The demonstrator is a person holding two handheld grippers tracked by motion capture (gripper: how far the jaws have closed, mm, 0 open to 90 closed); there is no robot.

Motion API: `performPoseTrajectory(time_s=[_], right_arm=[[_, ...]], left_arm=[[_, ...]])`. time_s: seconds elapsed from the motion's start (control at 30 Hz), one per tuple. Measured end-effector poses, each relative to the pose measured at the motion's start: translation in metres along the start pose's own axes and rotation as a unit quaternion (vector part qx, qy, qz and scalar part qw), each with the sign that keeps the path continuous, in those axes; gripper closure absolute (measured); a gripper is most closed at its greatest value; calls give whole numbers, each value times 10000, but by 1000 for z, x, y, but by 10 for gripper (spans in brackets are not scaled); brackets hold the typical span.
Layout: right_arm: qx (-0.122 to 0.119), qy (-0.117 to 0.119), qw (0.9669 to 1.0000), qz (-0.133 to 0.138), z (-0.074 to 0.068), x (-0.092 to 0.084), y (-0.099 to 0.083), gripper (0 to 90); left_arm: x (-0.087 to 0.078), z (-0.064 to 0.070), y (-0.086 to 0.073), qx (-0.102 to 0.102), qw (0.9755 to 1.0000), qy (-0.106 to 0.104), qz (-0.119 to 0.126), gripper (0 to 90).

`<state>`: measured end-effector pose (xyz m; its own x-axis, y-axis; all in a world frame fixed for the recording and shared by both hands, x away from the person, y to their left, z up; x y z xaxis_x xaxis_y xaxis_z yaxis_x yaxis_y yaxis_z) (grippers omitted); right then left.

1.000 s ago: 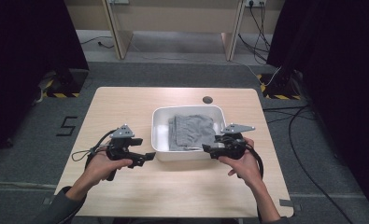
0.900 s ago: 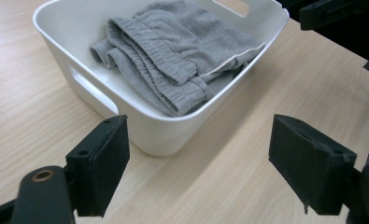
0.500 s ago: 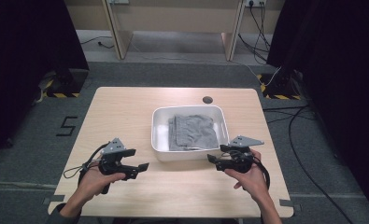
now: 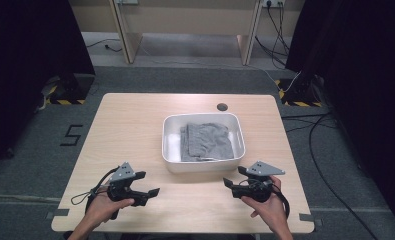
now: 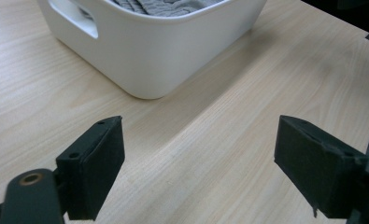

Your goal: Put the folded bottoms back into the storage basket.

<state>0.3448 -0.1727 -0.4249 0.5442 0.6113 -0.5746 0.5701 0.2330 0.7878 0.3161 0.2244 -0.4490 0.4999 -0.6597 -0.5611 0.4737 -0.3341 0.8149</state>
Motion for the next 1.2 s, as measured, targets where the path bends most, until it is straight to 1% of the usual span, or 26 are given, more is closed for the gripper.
performPoseTrajectory(time_s=[0.1, 0.13, 0.2, 0.23, 0.37, 0.4, 0.43, 0.5, 0.6, 0.63, 0.77, 0.83, 0.93, 1.0, 1.03, 1.07, 1.2], right_arm=[[177, 41, 9997, 161, 1, 3, -9, 287], [133, 79, 9999, 58, 2, 4, -13, 287], [163, 34, 9998, 86, 3, 6, -18, 287], [170, 24, 9998, 59, 3, 7, -21, 286], [225, 92, 9997, -11, 2, 7, -32, 282], [184, 98, 9998, -21, 3, 8, -35, 280], [218, 97, 9997, -46, 3, 8, -36, 279], [209, 80, 9997, -94, 3, 9, -40, 273], [206, 75, 9996, -165, 3, 11, -43, 253], [158, 63, 9997, -189, 2, 11, -44, 248], [123, -17, 9996, -257, 0, 11, -49, 225], [97, -54, 9995, -293, 0, 11, -52, 221], [165, -60, 9994, -313, -1, 11, -58, 219], [254, -84, 9990, -353, -1, 10, -61, 220], [228, -100, 9991, -345, -1, 10, -63, 221], [272, -112, 9989, -376, -1, 9, -65, 222], [272, -201, 9986, -403, -1, 6, -71, 222]], left_arm=[[2, 0, -11, 51, 10000, 41, -72, 154], [3, 0, -14, 37, 9999, 23, -110, 154], [3, 0, -19, 25, 9999, 17, -124, 154], [4, 0, -22, 32, 9999, 33, -147, 154], [4, -2, -31, -5, 9997, 79, -241, 154], [4, -2, -33, -13, 9997, 80, -247, 154], [4, -2, -36, 0, 9995, 99, -285, 154], [3, -2, -41, 33, 9991, 164, -391, 154], [1, -2, -48, 3, 9989, 182, -429, 154], [1, -2, -49, -1, 9989, 188, -435, 154], [-2, -3, -56, 75, 9980, 357, -514, 154], [-3, -4, -60, 76, 9977, 380, -547, 154], [-5, -2, -64, 58, 9977, 389, -554, 154], [-5, 0, -66, 116, 9973, 427, -587, 154], [-6, 1, -67, 179, 9968, 473, -624, 155], [-6, 2, -68, 201, 9964, 519, -634, 155], [-10, 3, -73, 194, 9961, 580, -631, 154]])
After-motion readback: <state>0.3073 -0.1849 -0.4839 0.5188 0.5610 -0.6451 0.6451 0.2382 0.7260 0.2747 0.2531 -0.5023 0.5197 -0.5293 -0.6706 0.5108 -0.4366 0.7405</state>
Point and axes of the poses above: each handheld gripper's, and its own axes: x roughly forward along the jaws, y roughly out of its top, z roughly to its right, the point moved 1 cm from there along x, roughly forward along the jaws, and after that the axes turned 6 degrees about x, right-handed, at the moved point
